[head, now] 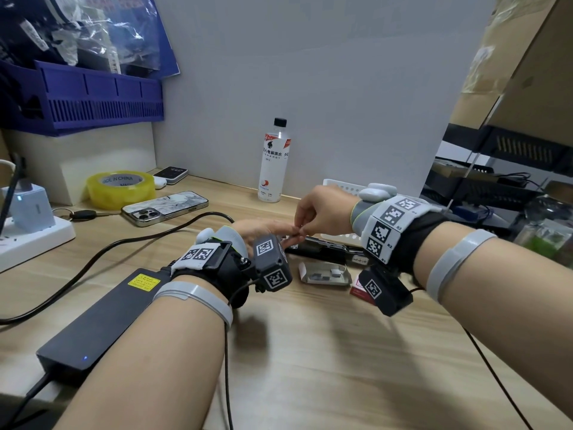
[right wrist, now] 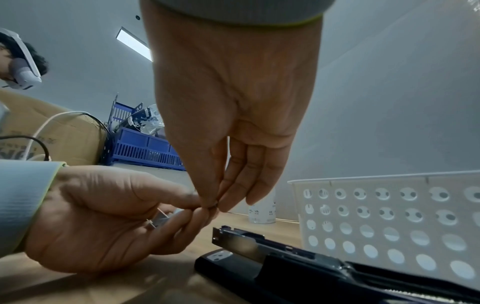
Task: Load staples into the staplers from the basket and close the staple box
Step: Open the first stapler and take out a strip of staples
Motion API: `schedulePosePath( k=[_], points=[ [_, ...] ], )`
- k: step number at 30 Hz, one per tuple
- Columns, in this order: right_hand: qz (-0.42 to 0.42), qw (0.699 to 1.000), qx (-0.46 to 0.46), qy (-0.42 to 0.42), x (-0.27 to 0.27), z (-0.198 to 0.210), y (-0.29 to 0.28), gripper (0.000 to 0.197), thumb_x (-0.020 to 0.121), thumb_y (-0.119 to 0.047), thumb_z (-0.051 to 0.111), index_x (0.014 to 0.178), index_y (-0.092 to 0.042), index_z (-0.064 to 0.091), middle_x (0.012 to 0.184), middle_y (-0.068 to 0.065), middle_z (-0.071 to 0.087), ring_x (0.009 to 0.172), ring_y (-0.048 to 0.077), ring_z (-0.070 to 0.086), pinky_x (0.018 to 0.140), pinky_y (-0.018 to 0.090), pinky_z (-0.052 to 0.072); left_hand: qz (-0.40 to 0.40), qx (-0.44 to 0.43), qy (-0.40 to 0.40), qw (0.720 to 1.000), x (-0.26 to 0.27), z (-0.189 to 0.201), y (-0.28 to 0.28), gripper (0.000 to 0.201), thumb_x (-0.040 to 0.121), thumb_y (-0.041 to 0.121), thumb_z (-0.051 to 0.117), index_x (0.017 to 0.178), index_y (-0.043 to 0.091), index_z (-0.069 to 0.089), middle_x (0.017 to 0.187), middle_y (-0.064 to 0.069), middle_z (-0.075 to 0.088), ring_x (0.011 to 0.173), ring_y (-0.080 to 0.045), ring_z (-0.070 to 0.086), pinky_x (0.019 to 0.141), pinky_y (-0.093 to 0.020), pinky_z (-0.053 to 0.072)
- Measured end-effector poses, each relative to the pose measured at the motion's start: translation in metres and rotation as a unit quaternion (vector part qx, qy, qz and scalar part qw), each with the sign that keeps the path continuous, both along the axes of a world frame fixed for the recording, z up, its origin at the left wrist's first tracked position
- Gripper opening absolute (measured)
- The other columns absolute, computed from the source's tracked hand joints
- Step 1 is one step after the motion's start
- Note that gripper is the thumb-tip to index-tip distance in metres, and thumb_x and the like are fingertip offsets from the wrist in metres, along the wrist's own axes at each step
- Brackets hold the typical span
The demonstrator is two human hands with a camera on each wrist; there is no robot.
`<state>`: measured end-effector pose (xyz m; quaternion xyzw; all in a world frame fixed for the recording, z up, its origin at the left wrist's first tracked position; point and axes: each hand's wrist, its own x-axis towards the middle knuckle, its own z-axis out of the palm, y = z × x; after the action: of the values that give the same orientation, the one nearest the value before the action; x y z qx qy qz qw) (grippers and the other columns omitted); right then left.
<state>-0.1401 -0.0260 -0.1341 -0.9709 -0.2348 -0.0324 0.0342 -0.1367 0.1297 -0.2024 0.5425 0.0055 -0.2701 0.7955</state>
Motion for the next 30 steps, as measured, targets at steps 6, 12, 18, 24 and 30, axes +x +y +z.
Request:
schedulePosePath(
  k=[6,12,18,24,30],
  points=[
    [-0.050,0.997,0.051,0.029,0.010,-0.003,-0.010,0.006,0.085,-0.022,0.074,0.088,-0.019,0.079,0.074,-0.004,0.077,0.074,0.010,0.073,0.061,0.018,0.049,0.017,-0.078,0.069,0.994,0.006,-0.003,0.010,0.039,0.074,0.000,0.068,0.111,-0.007,0.061,0.116,-0.018,0.066,0.099,-0.017,0.069,0.082,-0.024,0.056],
    [-0.077,0.989,0.096,0.083,0.016,-0.013,-0.023,0.011,0.086,-0.024,0.076,0.093,-0.017,0.080,0.083,0.000,0.076,0.073,0.014,0.070,0.074,0.029,0.063,0.069,-0.043,0.056,0.995,0.017,-0.004,0.011,0.033,0.099,-0.003,0.043,0.130,0.000,0.052,0.087,-0.022,0.074,0.073,-0.023,0.075,0.084,-0.031,0.057],
    [-0.076,0.992,0.070,0.070,0.015,-0.017,-0.019,0.008,0.084,-0.025,0.076,0.090,-0.023,0.080,0.079,-0.007,0.074,0.067,0.004,0.063,0.066,0.020,0.050,0.076,-0.020,0.044,0.996,0.020,-0.006,0.007,0.032,0.101,-0.003,0.041,0.131,-0.001,0.052,0.079,-0.023,0.074,0.066,-0.022,0.075,0.057,-0.030,0.061],
    [-0.078,0.993,0.072,0.060,0.017,-0.022,-0.017,0.007,0.083,-0.025,0.077,0.089,-0.024,0.081,0.083,-0.008,0.074,0.078,0.008,0.066,0.072,0.021,0.051,0.078,-0.154,0.085,0.981,0.003,0.000,0.012,0.022,0.098,0.006,0.052,0.117,-0.005,0.056,0.107,-0.031,0.064,0.114,-0.026,0.065,0.073,-0.032,0.058],
    [-0.085,0.993,0.062,0.062,0.019,-0.024,-0.016,0.007,0.081,-0.027,0.080,0.088,-0.024,0.080,0.081,-0.008,0.073,0.077,0.008,0.065,0.071,0.022,0.052,0.081,-0.124,0.070,0.987,0.009,-0.004,0.012,0.022,0.092,0.018,0.063,0.107,0.001,0.063,0.108,-0.016,0.071,0.097,-0.015,0.071,0.070,-0.023,0.060]
  ],
)
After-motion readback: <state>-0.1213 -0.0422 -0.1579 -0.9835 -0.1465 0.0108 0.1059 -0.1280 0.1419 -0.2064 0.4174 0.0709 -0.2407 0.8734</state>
